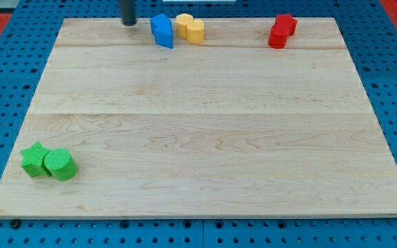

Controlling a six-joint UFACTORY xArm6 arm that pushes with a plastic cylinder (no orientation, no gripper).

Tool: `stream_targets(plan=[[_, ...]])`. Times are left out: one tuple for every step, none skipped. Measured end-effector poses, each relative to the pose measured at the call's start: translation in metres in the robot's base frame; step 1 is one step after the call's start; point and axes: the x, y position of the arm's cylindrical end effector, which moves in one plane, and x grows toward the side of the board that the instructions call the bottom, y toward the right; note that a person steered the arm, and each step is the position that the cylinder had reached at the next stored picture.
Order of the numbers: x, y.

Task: Push a group blocks to the top center

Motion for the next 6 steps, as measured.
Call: stream_targets(plan=[[0.016, -0.016], [0.019, 0.014], [0.020, 0.060], [0.025, 0.084], [0.027, 0.095], [0.036, 0.061]])
